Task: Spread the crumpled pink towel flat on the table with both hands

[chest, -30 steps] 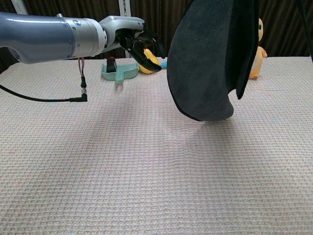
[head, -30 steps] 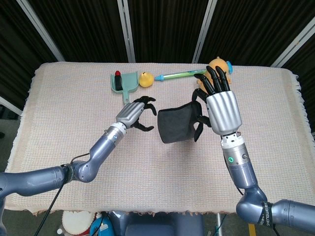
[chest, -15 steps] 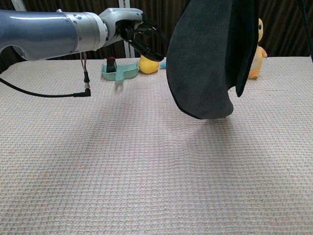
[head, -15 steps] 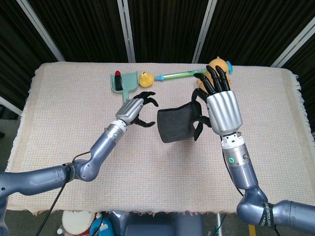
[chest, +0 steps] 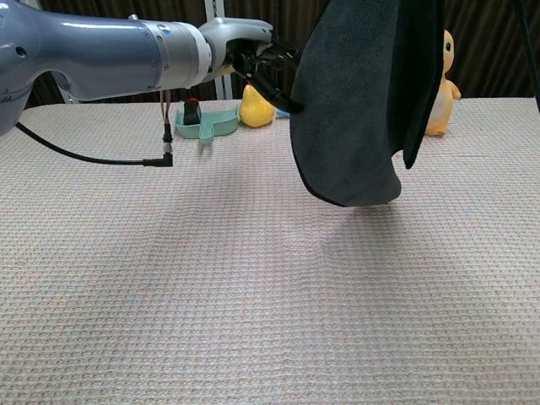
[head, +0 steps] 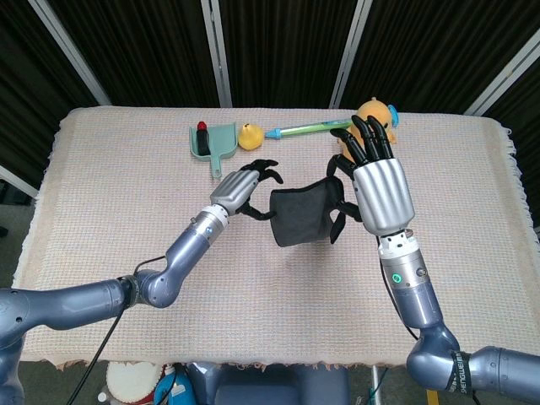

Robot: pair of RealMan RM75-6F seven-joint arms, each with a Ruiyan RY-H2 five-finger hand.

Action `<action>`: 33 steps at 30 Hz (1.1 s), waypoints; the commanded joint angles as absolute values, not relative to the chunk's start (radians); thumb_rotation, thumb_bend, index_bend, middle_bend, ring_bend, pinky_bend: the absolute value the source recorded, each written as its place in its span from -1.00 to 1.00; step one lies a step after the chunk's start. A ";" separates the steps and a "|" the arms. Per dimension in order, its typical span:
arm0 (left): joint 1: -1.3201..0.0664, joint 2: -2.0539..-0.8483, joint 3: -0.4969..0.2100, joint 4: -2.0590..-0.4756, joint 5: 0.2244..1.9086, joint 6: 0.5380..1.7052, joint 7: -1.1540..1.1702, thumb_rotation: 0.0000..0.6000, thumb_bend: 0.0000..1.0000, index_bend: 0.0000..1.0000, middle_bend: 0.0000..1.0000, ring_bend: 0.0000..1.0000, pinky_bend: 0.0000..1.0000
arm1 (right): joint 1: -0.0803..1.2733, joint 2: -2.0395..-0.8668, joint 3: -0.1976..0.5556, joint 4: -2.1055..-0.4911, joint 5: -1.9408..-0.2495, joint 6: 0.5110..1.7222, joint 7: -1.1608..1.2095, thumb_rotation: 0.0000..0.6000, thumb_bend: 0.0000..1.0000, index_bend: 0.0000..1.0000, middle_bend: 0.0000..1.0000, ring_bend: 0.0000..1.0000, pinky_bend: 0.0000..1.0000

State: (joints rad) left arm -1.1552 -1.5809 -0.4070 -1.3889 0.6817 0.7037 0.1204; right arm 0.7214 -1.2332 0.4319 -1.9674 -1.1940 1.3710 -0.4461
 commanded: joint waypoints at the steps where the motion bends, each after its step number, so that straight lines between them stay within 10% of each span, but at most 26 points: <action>1: -1.173 -1.587 -0.394 -1.397 0.664 0.690 0.136 1.00 -0.57 -0.37 -0.87 -0.99 -0.81 | 0.721 -1.232 0.432 -1.970 -1.192 1.372 -0.447 1.00 0.15 0.23 -0.53 -0.88 -0.93; 33: -1.154 -1.519 -0.346 -1.455 0.669 0.659 0.073 1.00 -0.02 0.31 -0.75 -0.99 -0.81 | 0.714 -1.224 0.438 -1.986 -1.167 1.389 -0.456 1.00 0.15 0.23 -0.53 -0.88 -0.93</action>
State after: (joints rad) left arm -1.1549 -1.5190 -0.3466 -1.4548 0.6690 0.6590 0.0732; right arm 0.7143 -1.2242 0.4379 -1.9860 -1.1672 1.3894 -0.4554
